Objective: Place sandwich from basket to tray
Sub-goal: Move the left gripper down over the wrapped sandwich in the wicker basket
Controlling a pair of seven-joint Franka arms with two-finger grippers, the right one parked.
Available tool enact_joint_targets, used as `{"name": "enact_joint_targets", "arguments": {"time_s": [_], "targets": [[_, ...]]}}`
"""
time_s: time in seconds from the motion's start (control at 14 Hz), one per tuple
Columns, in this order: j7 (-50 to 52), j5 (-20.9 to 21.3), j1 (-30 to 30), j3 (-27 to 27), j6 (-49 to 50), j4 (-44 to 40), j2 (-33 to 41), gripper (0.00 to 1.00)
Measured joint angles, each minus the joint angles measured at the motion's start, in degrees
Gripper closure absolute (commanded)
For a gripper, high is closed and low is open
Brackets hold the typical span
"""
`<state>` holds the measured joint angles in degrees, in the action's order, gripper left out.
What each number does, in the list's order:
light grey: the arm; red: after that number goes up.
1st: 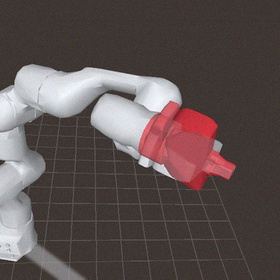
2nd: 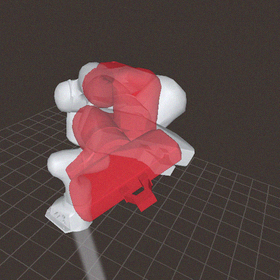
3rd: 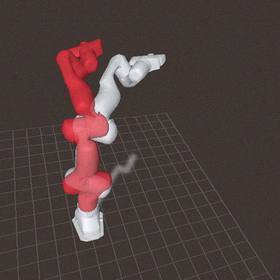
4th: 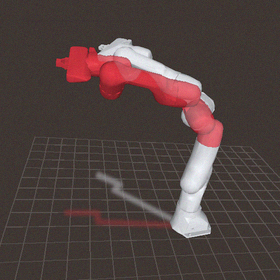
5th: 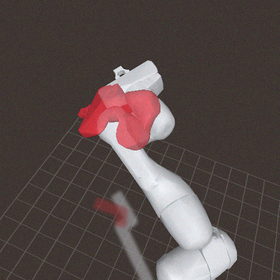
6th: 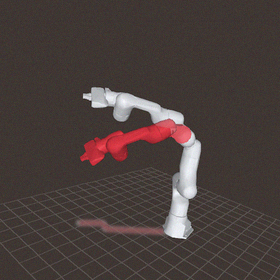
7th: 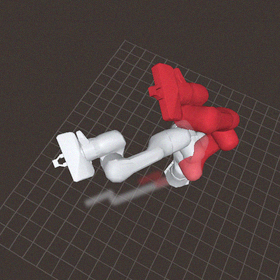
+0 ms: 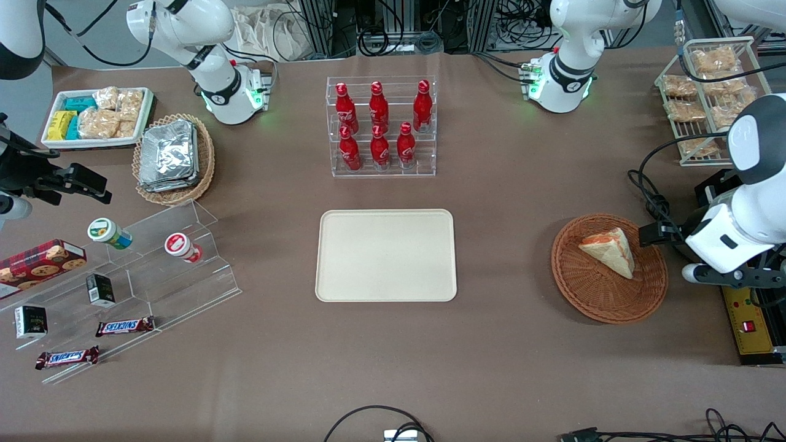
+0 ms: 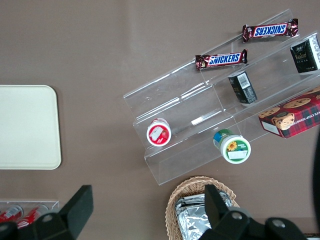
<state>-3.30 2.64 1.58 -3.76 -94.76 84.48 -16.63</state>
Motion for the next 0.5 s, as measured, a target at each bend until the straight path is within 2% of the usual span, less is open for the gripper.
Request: {"name": "enact_joint_targets", "arguments": {"time_s": [0.5], "targets": [[0.9,-0.3,0.1,0.0,0.5,-0.6,-0.3,0.0]]}}
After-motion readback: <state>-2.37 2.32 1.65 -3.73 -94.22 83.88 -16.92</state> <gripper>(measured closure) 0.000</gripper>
